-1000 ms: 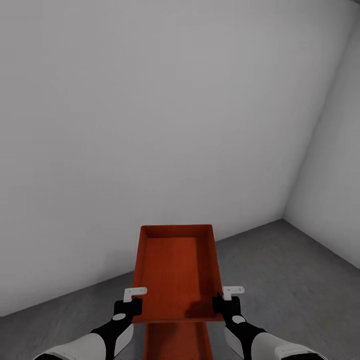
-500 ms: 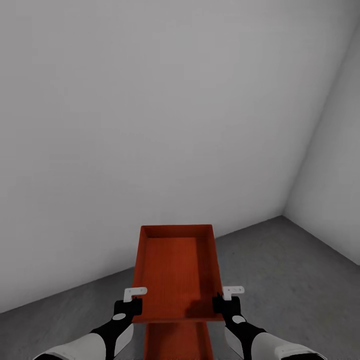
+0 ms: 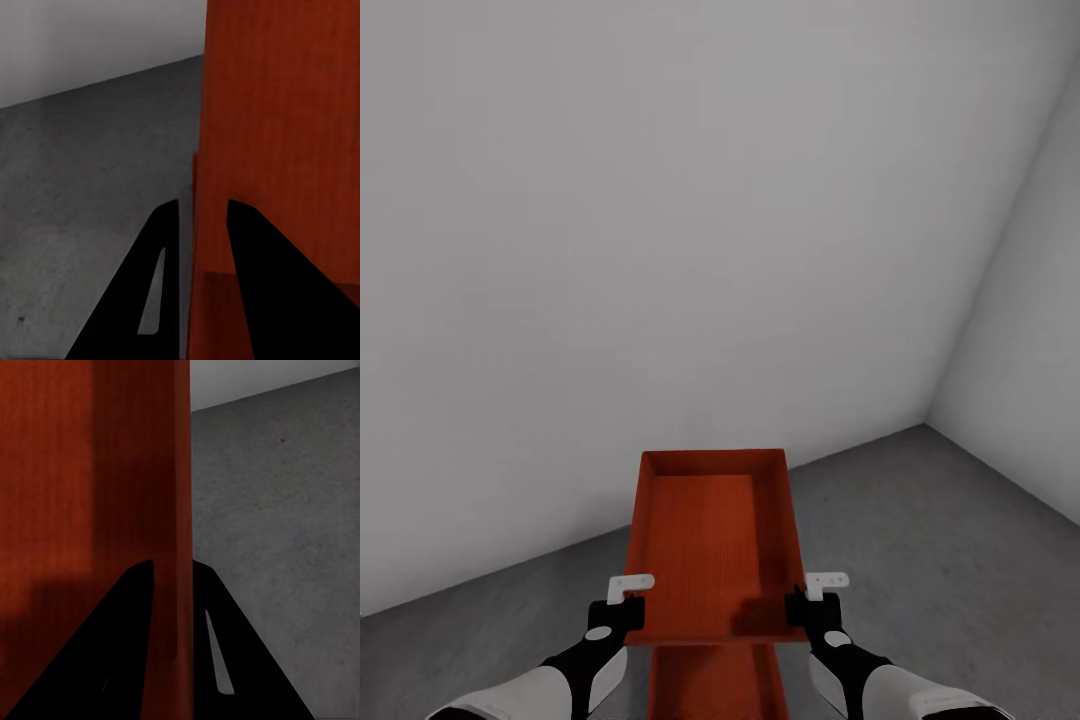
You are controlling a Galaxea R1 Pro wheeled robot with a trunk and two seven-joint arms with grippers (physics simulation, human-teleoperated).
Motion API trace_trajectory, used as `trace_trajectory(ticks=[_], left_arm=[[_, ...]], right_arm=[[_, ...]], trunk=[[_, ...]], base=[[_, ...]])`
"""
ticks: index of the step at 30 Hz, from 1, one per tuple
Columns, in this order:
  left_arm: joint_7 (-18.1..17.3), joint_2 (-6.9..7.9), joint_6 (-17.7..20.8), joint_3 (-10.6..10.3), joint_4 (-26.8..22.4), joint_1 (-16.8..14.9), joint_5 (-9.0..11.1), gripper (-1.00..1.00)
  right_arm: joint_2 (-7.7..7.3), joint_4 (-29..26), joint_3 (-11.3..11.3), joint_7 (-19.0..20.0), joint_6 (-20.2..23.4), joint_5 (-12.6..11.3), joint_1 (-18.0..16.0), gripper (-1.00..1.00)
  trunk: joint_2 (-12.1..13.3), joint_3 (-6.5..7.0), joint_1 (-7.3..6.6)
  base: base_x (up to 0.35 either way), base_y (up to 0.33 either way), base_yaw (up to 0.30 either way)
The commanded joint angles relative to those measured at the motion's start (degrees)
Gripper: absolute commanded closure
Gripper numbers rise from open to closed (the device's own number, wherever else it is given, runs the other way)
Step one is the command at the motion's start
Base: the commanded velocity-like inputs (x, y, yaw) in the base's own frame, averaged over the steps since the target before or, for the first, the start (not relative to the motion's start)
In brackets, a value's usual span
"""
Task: Move the two storage containers from the living room to the garage. In the garage, place one container on the floor and stack the other container on top of it (either order is fine).
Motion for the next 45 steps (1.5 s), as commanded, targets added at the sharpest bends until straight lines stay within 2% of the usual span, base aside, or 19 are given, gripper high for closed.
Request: trace_trajectory(ticks=[1, 45], left_arm=[[0.8, -0.02, -1.9, -0.1, 0.0, -0.1, 0.2, 1.0], [0.8, -0.02, -1.9, -0.1, -0.1, 0.0, 0.1, 1.0]], right_arm=[[1.36, 0.2, -3.2, -0.2, -0.3, -1.4, -0.1, 1.0], [1.27, 0.2, -3.2, -0.2, -0.3, -1.4, -0.1, 1.0]], trunk=[[-0.1, -0.19, 0.02], [-0.1, -4.25, 0.02]], base=[[-0.004, 0.0, 0.0], [0.0, 0.0, 0.0]])
